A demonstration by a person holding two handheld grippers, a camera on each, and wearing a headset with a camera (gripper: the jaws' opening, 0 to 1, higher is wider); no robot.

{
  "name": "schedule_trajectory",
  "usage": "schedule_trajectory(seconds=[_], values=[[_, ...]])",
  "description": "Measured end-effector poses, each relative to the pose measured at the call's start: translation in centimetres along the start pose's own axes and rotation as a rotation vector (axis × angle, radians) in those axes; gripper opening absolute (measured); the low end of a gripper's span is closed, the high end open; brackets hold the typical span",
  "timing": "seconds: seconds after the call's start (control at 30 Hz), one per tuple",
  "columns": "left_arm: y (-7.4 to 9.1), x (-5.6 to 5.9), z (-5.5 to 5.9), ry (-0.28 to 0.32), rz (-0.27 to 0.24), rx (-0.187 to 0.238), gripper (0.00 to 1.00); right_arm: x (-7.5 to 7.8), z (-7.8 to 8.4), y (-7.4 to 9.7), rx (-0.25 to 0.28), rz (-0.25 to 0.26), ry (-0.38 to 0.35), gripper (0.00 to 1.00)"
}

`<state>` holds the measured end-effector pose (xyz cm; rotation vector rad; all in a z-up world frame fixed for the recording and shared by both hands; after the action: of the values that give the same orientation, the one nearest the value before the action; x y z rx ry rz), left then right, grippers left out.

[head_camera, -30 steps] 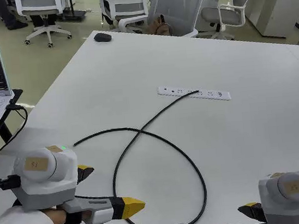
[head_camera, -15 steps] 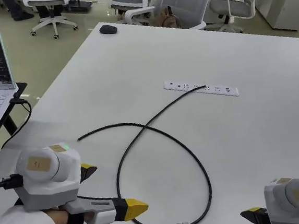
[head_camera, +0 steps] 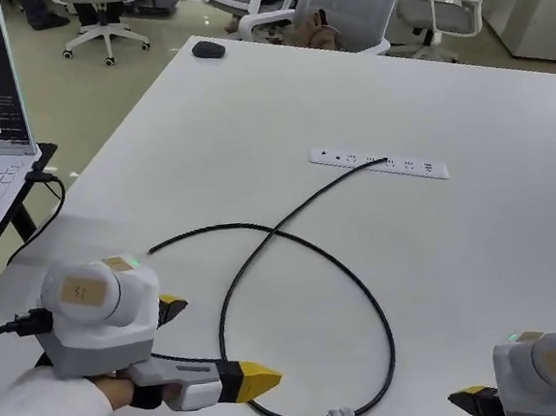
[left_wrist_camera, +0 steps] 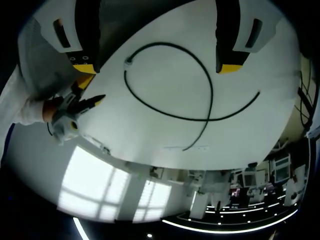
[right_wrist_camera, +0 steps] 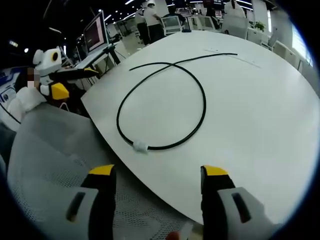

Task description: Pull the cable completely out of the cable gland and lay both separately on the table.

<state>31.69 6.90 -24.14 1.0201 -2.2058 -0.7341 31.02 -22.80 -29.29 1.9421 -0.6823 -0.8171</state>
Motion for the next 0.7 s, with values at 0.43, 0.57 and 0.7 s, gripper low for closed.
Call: schedule_trajectory(seconds=[0.43, 0.57, 0.7], values=[[0.08, -0.03, -0.10, 0.007, 0.008, 0.009, 0.96, 0.00, 0.06, -0.05, -0.009, 0.006, 0.005, 0.71], [0.08, 0.09, -0.06, -0.002, 0.006, 0.004, 0.96, 0.07, 0.03, 0.03, -0.003, 0.008, 0.001, 0.70], [0.07, 0.12, -0.04, -0.008, 0.007, 0.000, 0.96, -0.15, -0.19, -0.06, -0.001, -0.005, 0.022, 0.70]])
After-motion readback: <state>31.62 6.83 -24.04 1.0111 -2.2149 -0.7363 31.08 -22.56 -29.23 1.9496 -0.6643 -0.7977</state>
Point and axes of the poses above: the centre of the closed fingertips' face, and the gripper's own axes: y roughly backward along the fingers, x roughly to its right, z roughly out of its underside, the point moved 8 cm from there along y, roughly backward along the fingers, and after that the axes turned 11 degrees about -x, right-handed, at the moved point
